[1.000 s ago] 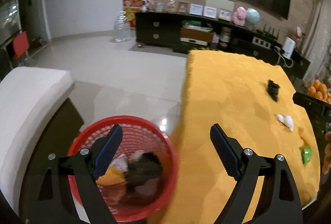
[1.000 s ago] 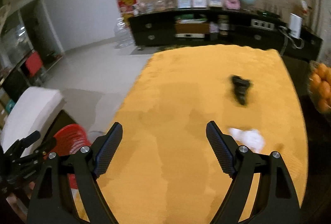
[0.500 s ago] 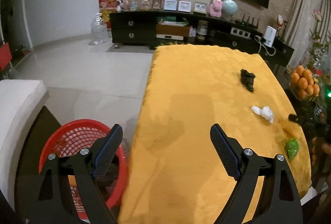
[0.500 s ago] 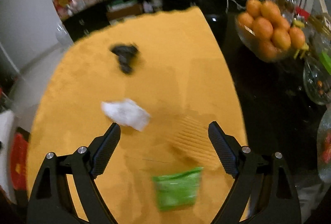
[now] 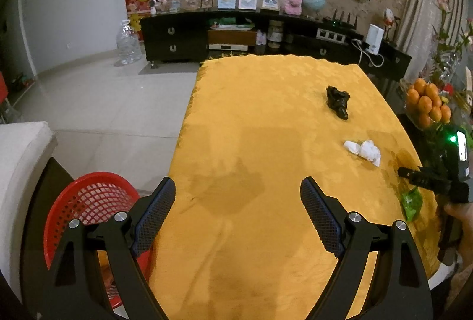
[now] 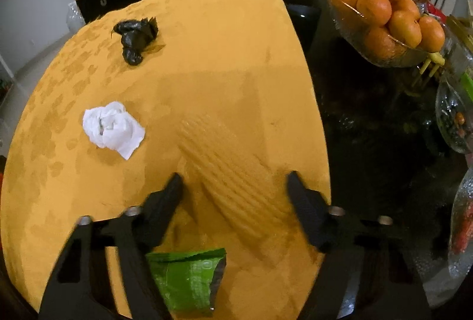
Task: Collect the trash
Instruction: 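Grasp the second orange foam net with the right tool while the left tool grasps the white tissue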
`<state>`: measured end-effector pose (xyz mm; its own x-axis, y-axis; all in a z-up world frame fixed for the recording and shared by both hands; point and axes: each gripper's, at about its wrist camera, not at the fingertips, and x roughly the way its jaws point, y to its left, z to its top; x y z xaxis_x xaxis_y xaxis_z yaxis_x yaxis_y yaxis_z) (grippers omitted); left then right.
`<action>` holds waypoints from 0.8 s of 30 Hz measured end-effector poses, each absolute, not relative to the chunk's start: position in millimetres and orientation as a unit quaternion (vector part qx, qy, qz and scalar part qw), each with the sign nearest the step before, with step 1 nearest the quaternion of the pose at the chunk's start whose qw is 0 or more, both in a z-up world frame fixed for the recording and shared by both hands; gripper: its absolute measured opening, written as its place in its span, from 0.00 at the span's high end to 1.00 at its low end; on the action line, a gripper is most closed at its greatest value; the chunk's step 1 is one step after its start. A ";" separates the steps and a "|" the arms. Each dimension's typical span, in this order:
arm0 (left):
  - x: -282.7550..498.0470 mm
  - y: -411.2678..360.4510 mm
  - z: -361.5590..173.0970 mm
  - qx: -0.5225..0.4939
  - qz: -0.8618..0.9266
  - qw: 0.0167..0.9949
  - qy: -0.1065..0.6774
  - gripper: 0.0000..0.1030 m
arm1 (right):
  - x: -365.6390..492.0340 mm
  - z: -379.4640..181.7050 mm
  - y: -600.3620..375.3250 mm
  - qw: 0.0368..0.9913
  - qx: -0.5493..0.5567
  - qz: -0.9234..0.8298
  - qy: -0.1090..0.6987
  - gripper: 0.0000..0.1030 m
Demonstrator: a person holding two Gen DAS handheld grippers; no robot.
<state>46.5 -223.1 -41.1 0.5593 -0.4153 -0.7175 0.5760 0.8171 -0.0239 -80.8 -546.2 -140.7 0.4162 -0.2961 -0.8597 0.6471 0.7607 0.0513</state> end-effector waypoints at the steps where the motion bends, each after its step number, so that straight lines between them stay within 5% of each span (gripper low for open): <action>1: 46.5 -224.1 -41.4 0.107 -0.283 0.876 0.375 0.19 | -80.5 -139.5 -548.7 0.819 0.200 -0.288 0.454 0.56; 6: 42.4 -232.7 -39.1 0.109 -0.287 0.878 0.368 0.19 | -84.0 -134.1 -551.3 0.824 0.219 -0.279 0.442 0.79; 9: 36.9 -238.0 -37.8 0.115 -0.291 0.881 0.356 0.19 | -86.0 -123.3 -548.8 0.833 0.225 -0.274 0.426 0.83; 24: 25.3 -296.4 -39.2 0.133 -0.333 0.862 0.357 0.19 | -72.3 -33.8 -516.9 0.883 0.173 -0.225 0.374 0.84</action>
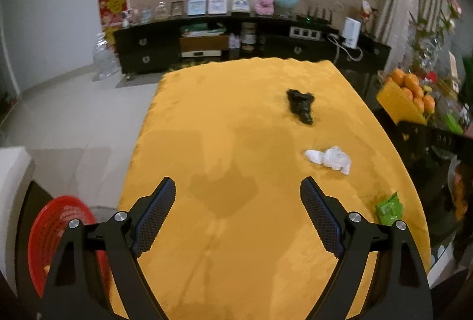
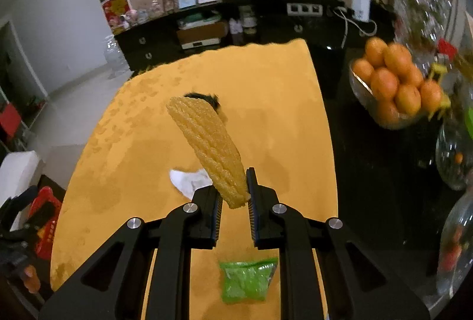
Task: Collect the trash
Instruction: 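Grasp the second orange foam net with the right tool while the left tool grasps the white tissue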
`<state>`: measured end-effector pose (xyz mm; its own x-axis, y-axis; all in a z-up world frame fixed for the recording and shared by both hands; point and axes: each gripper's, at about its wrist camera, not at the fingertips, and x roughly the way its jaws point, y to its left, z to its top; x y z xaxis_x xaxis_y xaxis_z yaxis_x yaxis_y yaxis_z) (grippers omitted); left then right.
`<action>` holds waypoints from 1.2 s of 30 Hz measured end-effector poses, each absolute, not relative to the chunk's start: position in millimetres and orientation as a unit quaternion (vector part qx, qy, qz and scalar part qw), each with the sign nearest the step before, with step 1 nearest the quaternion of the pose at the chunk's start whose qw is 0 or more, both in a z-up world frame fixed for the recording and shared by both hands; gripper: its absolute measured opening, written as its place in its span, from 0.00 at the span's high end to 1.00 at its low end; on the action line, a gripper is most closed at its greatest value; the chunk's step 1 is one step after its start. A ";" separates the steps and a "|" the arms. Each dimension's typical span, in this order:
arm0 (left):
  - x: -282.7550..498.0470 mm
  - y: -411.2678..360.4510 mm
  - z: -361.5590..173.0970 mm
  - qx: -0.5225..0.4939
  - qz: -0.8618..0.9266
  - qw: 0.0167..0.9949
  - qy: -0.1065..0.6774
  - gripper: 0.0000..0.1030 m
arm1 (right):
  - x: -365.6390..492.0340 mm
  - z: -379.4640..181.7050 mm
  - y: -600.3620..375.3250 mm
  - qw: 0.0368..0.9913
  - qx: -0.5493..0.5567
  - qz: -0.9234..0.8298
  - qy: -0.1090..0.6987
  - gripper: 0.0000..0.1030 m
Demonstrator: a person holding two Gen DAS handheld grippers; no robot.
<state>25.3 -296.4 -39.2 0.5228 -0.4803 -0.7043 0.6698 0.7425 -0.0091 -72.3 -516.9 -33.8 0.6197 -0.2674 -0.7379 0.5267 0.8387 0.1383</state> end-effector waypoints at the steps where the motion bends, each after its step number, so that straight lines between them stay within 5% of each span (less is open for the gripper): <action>1: 23.7 -304.1 -40.9 0.140 -0.338 0.860 0.356 0.19 | -71.7 -31.9 -516.2 0.885 0.173 -0.223 0.370 0.84; 27: 27.7 -477.0 -126.3 0.263 -0.418 0.783 0.378 0.20 | -84.6 -40.9 -558.4 0.868 0.270 -0.233 0.345 0.85; 29: 27.4 -477.1 -128.4 0.266 -0.418 0.783 0.375 0.32 | -84.6 -42.2 -559.2 0.867 0.272 -0.233 0.346 0.85; 31: 28.3 -479.1 -132.0 0.269 -0.420 0.777 0.383 0.58 | -84.9 -43.8 -559.5 0.865 0.274 -0.234 0.348 0.85; 36: 24.0 -476.9 -133.1 0.271 -0.427 0.775 0.380 0.74 | -85.8 -44.8 -560.4 0.864 0.275 -0.237 0.349 0.85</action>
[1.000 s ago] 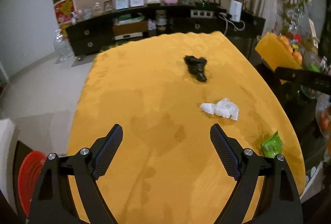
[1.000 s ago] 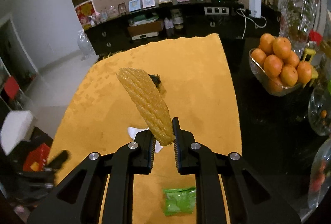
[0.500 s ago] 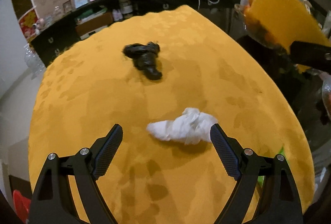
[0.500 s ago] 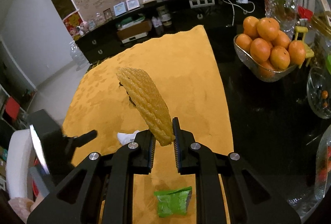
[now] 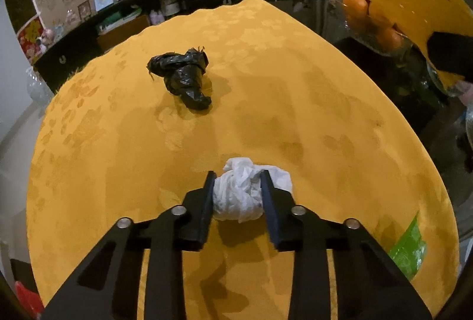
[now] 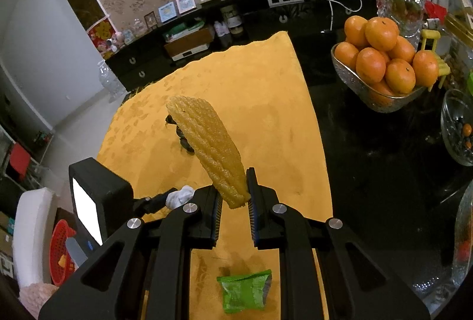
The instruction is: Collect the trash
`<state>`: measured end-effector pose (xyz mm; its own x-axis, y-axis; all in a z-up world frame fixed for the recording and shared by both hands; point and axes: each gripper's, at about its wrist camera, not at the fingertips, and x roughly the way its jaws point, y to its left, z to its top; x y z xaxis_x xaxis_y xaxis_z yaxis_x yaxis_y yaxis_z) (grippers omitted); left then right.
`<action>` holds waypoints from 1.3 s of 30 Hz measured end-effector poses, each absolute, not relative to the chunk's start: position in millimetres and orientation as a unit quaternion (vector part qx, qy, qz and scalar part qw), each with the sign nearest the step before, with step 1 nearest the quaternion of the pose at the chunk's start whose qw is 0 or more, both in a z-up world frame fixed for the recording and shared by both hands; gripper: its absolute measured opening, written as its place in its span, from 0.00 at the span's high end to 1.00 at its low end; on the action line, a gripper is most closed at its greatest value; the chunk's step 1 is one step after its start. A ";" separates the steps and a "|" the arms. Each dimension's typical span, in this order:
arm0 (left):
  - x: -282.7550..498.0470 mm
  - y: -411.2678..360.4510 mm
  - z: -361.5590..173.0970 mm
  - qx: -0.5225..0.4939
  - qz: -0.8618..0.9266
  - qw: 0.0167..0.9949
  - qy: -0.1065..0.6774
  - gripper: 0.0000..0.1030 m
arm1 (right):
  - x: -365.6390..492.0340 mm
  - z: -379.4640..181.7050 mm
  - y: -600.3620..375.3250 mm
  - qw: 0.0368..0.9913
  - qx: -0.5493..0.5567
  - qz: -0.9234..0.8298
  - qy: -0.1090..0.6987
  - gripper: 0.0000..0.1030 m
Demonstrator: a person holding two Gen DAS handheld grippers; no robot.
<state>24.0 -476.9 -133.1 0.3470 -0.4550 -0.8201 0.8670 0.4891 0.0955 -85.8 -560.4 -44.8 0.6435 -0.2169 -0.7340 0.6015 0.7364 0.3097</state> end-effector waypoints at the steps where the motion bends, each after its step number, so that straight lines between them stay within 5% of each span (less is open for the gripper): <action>1: 22.9 -475.9 -132.4 0.273 -0.427 0.774 0.379 0.75 | -85.5 -45.2 -560.9 0.864 0.275 -0.237 0.350 0.85; 21: 44.8 -359.0 -16.4 0.197 -0.358 0.857 0.315 0.75 | -59.3 -39.8 -531.2 0.876 0.246 -0.221 0.352 0.84; 39: 67.0 -214.1 28.4 0.122 -0.226 0.918 0.302 0.75 | -2.2 -16.5 -438.7 0.909 0.162 -0.147 0.355 0.84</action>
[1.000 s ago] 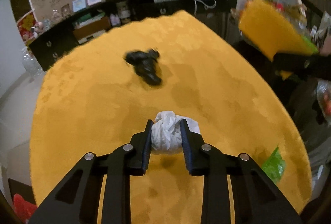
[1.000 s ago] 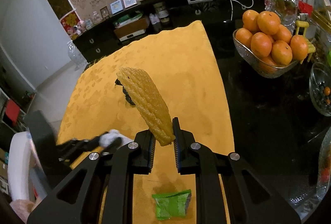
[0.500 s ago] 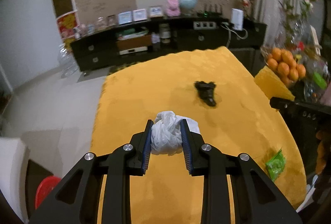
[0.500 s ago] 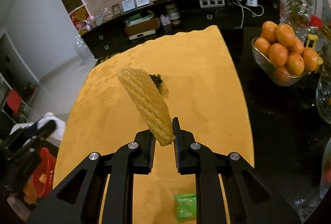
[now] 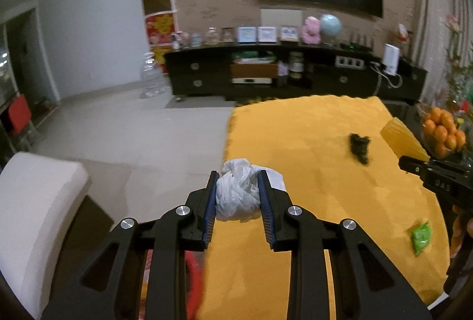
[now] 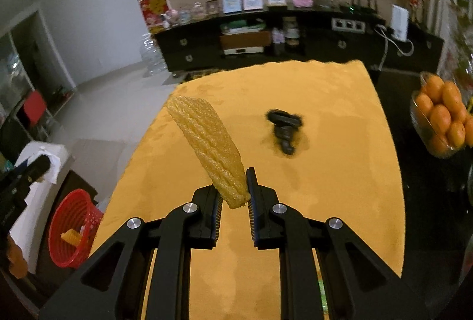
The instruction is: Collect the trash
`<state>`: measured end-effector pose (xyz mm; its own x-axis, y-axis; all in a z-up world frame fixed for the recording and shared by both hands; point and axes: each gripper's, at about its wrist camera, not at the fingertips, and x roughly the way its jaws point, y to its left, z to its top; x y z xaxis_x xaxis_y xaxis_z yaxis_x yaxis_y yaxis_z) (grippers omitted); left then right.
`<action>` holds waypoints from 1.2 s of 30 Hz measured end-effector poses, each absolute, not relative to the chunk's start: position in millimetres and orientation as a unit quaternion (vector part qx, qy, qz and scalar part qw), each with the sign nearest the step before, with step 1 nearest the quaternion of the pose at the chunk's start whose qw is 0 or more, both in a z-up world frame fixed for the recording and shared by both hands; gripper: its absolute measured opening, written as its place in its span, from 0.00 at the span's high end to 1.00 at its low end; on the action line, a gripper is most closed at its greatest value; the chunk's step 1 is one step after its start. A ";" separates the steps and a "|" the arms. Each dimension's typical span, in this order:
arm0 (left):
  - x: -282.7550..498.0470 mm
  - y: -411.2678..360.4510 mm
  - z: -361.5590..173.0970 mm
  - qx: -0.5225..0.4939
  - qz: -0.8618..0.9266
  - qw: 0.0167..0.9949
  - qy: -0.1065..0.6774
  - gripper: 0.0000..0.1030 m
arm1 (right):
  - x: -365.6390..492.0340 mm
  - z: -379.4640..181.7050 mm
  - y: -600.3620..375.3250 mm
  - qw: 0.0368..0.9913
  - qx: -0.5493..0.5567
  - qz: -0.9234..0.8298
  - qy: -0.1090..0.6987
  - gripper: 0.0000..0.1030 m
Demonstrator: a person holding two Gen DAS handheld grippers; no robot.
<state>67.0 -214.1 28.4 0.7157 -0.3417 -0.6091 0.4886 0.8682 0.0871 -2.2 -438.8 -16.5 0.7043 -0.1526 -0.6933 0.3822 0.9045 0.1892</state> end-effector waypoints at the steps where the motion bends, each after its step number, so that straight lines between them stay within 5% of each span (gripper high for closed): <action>1: 67.7 -207.3 28.1 0.120 -0.220 0.920 0.302 0.75 | 0.3 -16.2 -434.4 0.910 0.158 -0.143 0.356 0.84; 36: 110.8 -62.3 -2.7 0.072 -0.106 0.927 0.353 0.75 | 78.6 -27.4 -283.7 0.910 0.089 -0.021 0.405 0.84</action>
<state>110.8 -62.3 -2.7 0.7281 -0.1458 -0.6698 0.2478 0.9670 0.0589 78.6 -283.7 -27.4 0.6710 0.0344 -0.7406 0.1098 0.9833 0.1452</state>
